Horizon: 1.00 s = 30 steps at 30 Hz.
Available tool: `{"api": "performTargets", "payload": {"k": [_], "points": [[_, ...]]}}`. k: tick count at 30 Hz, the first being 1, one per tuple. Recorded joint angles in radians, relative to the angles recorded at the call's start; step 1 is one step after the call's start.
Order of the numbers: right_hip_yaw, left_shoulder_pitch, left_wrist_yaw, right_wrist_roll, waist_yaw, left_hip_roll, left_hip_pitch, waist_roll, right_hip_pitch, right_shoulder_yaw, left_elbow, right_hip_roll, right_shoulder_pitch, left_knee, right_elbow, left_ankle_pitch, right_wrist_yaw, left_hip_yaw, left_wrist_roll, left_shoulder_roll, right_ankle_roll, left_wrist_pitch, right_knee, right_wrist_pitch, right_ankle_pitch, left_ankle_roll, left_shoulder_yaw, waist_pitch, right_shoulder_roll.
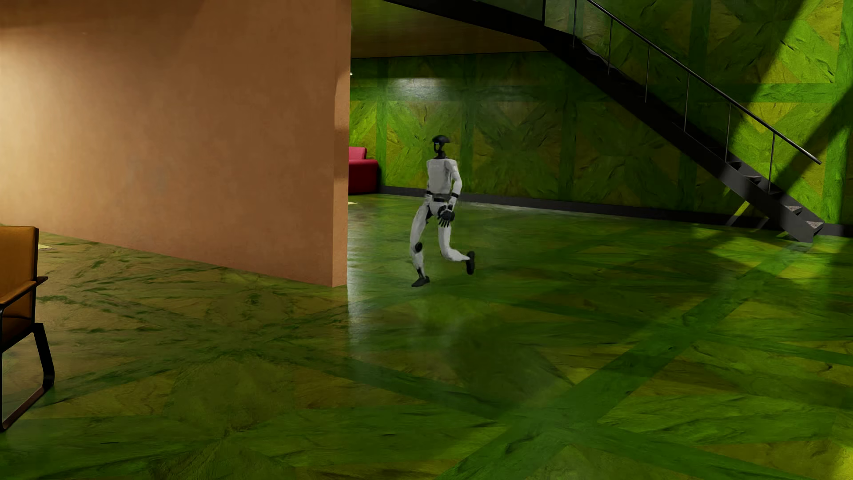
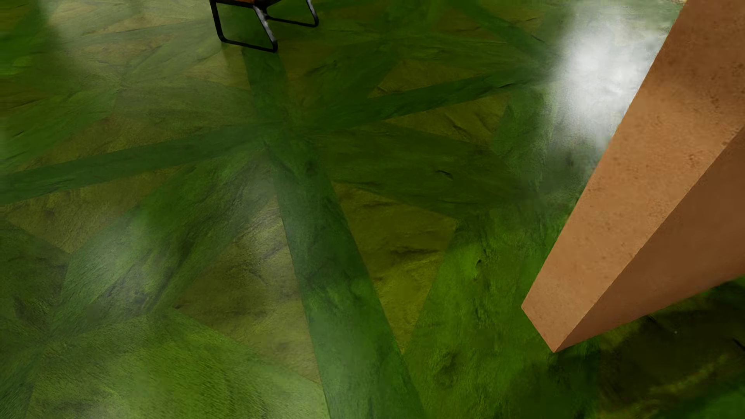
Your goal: Walk around the corner
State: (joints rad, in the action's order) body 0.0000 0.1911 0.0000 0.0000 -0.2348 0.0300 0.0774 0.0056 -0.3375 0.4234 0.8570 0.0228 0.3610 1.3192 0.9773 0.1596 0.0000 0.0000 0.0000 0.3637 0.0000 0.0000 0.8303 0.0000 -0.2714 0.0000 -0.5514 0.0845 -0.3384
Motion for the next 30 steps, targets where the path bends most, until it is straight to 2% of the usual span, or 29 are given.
{"api": "performTargets", "payload": {"k": [1, 2, 3, 4, 5, 6, 7, 8, 9, 10, 11, 12, 13, 14, 15, 16, 17, 19, 21, 22, 23, 24, 25, 26, 27, 28, 29, 30], "points": [[0.000, 0.014, 0.000, 0.000, 0.059, -0.046, -0.113, -0.028, 0.092, -0.002, 0.031, -0.005, -0.017, 0.081, -0.032, -0.081, 0.000, 0.000, 0.000, -0.025, 0.000, 0.000, -0.044, 0.000, -0.007, 0.000, 0.030, 0.007, 0.002], [0.000, 0.050, 0.000, 0.000, 0.123, -0.078, -0.219, -0.049, 0.192, 0.001, -0.019, -0.002, -0.023, 0.054, -0.086, -0.078, 0.000, 0.000, 0.000, -0.005, 0.000, 0.000, -0.113, 0.000, -0.010, 0.000, -0.014, 0.009, -0.006], [0.000, 0.068, 0.000, 0.000, 0.187, -0.098, -0.292, -0.063, 0.301, -0.016, 0.058, -0.002, -0.027, -0.087, -0.129, -0.031, 0.000, 0.000, 0.000, -0.043, 0.000, 0.000, -0.186, 0.000, -0.011, 0.000, 0.030, 0.014, -0.013], [0.000, 0.087, 0.000, 0.000, 0.213, -0.114, -0.398, -0.073, 0.363, -0.027, 0.046, -0.006, -0.044, -0.257, -0.182, 0.039, 0.000, 0.000, 0.000, -0.023, 0.000, 0.000, -0.230, 0.000, -0.017, 0.000, -0.040, 0.004, -0.020], [0.000, 0.116, 0.000, 0.000, 0.279, -0.127, -0.419, -0.100, 0.476, -0.037, 0.054, -0.039, -0.049, -0.477, -0.225, 0.082, 0.000, 0.000, 0.000, -0.017, 0.000, 0.000, -0.281, 0.000, -0.037, 0.000, -0.045, 0.016, -0.021], [0.000, 0.131, 0.000, 0.000, 0.304, -0.108, -0.476, -0.093, 0.535, -0.047, 0.052, -0.034, -0.077, -0.665, -0.254, 0.029, 0.000, 0.000, 0.000, -0.017, 0.000, 0.000, -0.305, 0.000, -0.066, 0.000, -0.048, 0.006, -0.031], [0.000, 0.138, 0.000, 0.000, 0.335, -0.092, -0.515, -0.084, 0.582, -0.067, 0.055, -0.032, -0.103, -0.820, -0.281, -0.177, 0.000, 0.000, 0.000, -0.017, 0.000, 0.000, -0.321, 0.000, -0.101, 0.000, -0.052, -0.003, -0.042], [0.000, 0.146, 0.000, 0.000, 0.359, -0.064, -0.552, -0.080, 0.616, -0.083, 0.054, -0.042, -0.128, -0.855, -0.291, -0.428, 0.000, 0.000, 0.000, -0.014, 0.000, 0.000, -0.301, 0.000, -0.121, 0.000, -0.066, -0.012, -0.048], [0.000, 0.159, 0.000, 0.000, 0.389, -0.044, -0.575, -0.087, 0.653, -0.099, 0.047, -0.063, -0.144, -0.852, -0.290, -0.497, 0.000, 0.000, 0.000, -0.006, 0.000, 0.000, -0.281, 0.000, -0.114, 0.000, -0.079, -0.011, -0.048], [0.000, 0.169, 0.000, 0.000, 0.415, -0.045, -0.598, -0.098, 0.702, -0.121, 0.050, -0.090, -0.149, -0.846, -0.272, -0.352, 0.000, 0.000, 0.000, -0.001, 0.000, 0.000, -0.257, 0.000, -0.057, 0.000, -0.083, -0.002, -0.041], [0.000, 0.177, 0.000, 0.000, 0.419, -0.069, -0.631, -0.116, 0.714, -0.135, 0.060, -0.128, -0.135, -0.768, -0.253, -0.120, 0.000, 0.000, 0.000, -0.002, 0.000, 0.000, -0.191, 0.000, 0.054, 0.000, -0.086, -0.016, -0.035], [0.000, 0.179, 0.000, 0.000, 0.403, -0.124, -0.652, -0.155, 0.667, -0.145, 0.073, -0.174, -0.112, -0.688, -0.228, 0.054, 0.000, 0.000, 0.000, -0.004, 0.000, 0.000, -0.055, 0.000, 0.236, 0.000, -0.089, -0.031, -0.022], [0.000, 0.169, 0.000, 0.000, 0.375, -0.157, -0.626, -0.178, 0.593, -0.086, 0.108, -0.187, -0.103, -0.611, -0.156, 0.087, 0.000, 0.000, 0.000, 0.002, 0.000, 0.000, 0.134, 0.000, 0.380, 0.000, -0.071, -0.033, -0.021], [0.000, 0.148, 0.000, 0.000, 0.345, -0.212, -0.592, -0.198, 0.451, -0.081, 0.108, -0.203, -0.074, -0.588, -0.155, 0.058, 0.000, 0.000, 0.000, 0.008, 0.000, 0.000, 0.361, 0.000, 0.387, 0.000, -0.051, -0.039, -0.022], [0.000, 0.125, 0.000, 0.000, 0.298, -0.239, -0.489, -0.209, 0.353, -0.047, 0.123, -0.201, -0.063, -0.608, -0.144, 0.010, 0.000, 0.000, 0.000, 0.000, 0.000, 0.000, 0.524, 0.000, 0.241, 0.000, 0.005, -0.014, -0.024], [0.000, 0.095, 0.000, 0.000, 0.235, -0.245, -0.374, -0.197, 0.243, -0.023, 0.107, -0.169, -0.045, -0.670, -0.141, -0.066, 0.000, 0.000, 0.000, 0.007, 0.000, 0.000, 0.603, 0.000, 0.103, 0.000, 0.006, -0.007, -0.028], [0.000, 0.069, 0.000, 0.000, 0.172, -0.246, -0.262, -0.187, 0.137, -0.005, 0.076, -0.144, -0.019, -0.728, -0.132, -0.142, 0.000, 0.000, 0.000, 0.021, 0.000, 0.000, 0.609, 0.000, 0.041, 0.000, -0.004, -0.004, -0.033], [0.000, 0.051, 0.000, 0.000, 0.042, -0.207, -0.029, -0.153, -0.001, 0.000, -0.048, -0.102, 0.033, -0.858, -0.083, -0.304, 0.000, 0.000, 0.000, 0.049, 0.000, 0.000, 0.383, 0.000, 0.031, 0.000, 0.045, 0.008, -0.047], [0.000, 0.012, 0.000, 0.000, -0.044, -0.171, 0.149, -0.140, -0.100, 0.004, -0.160, -0.119, 0.075, -0.906, -0.042, -0.512, 0.000, 0.000, 0.000, 0.069, 0.000, 0.000, 0.031, 0.000, 0.070, 0.000, 0.092, -0.007, -0.064], [0.000, -0.022, 0.000, 0.000, -0.073, -0.170, 0.198, -0.145, -0.126, 0.000, -0.195, -0.137, 0.091, -0.891, -0.017, -0.570, 0.000, 0.000, 0.000, 0.074, 0.000, 0.000, -0.170, 0.000, 0.069, 0.000, 0.110, -0.027, -0.069], [0.000, -0.048, 0.000, 0.000, -0.092, -0.163, 0.239, -0.151, -0.131, 0.010, -0.224, -0.145, 0.104, -0.890, 0.010, -0.596, 0.000, 0.000, 0.000, 0.080, 0.000, 0.000, -0.298, 0.000, 0.175, 0.000, 0.138, -0.042, -0.070], [0.000, -0.070, 0.000, 0.000, -0.091, -0.166, 0.261, -0.159, -0.163, 0.006, -0.238, -0.148, 0.116, -0.908, 0.033, -0.573, 0.000, 0.000, 0.000, 0.079, 0.000, 0.000, -0.702, 0.000, 0.658, 0.000, 0.156, -0.060, -0.070], [0.000, -0.070, 0.000, 0.000, -0.082, -0.150, 0.299, -0.163, -0.194, 0.011, -0.249, -0.134, 0.123, -0.890, 0.063, -0.500, 0.000, 0.000, 0.000, 0.076, 0.000, 0.000, -0.308, 0.000, 0.226, 0.000, 0.176, -0.051, -0.069], [0.000, -0.050, 0.000, 0.000, -0.076, -0.122, 0.324, -0.158, -0.207, 0.031, -0.236, -0.112, 0.120, -0.811, 0.095, -0.377, 0.000, 0.000, 0.000, 0.064, 0.000, 0.000, -0.180, 0.000, 0.023, 0.000, 0.200, -0.042, -0.072], [0.000, -0.032, 0.000, 0.000, -0.058, -0.080, 0.263, -0.145, -0.249, 0.007, -0.186, -0.094, 0.122, -0.633, 0.106, -0.218, 0.000, 0.000, 0.000, 0.041, 0.000, 0.000, -0.054, 0.000, 0.050, 0.000, 0.207, -0.053, -0.065], [0.000, -0.012, 0.000, 0.000, -0.039, -0.037, 0.206, -0.136, -0.212, 0.022, -0.103, -0.040, 0.096, -0.398, 0.123, -0.117, 0.000, 0.000, 0.000, 0.026, 0.000, 0.000, 0.062, 0.000, 0.004, 0.000, 0.196, -0.023, -0.063], [0.000, -0.001, 0.000, 0.000, -0.017, -0.045, 0.076, -0.152, -0.151, 0.050, -0.033, 0.001, 0.061, -0.105, 0.100, -0.110, 0.000, 0.000, 0.000, 0.029, 0.000, 0.000, 0.065, 0.000, -0.038, 0.000, 0.163, -0.012, -0.061], [0.000, 0.006, 0.000, 0.000, 0.019, -0.043, -0.061, -0.162, -0.066, 0.061, 0.027, 0.053, 0.037, 0.123, 0.042, -0.158, 0.000, 0.000, 0.000, 0.036, 0.000, 0.000, 0.015, 0.000, -0.031, 0.000, 0.100, -0.006, -0.055]]}}
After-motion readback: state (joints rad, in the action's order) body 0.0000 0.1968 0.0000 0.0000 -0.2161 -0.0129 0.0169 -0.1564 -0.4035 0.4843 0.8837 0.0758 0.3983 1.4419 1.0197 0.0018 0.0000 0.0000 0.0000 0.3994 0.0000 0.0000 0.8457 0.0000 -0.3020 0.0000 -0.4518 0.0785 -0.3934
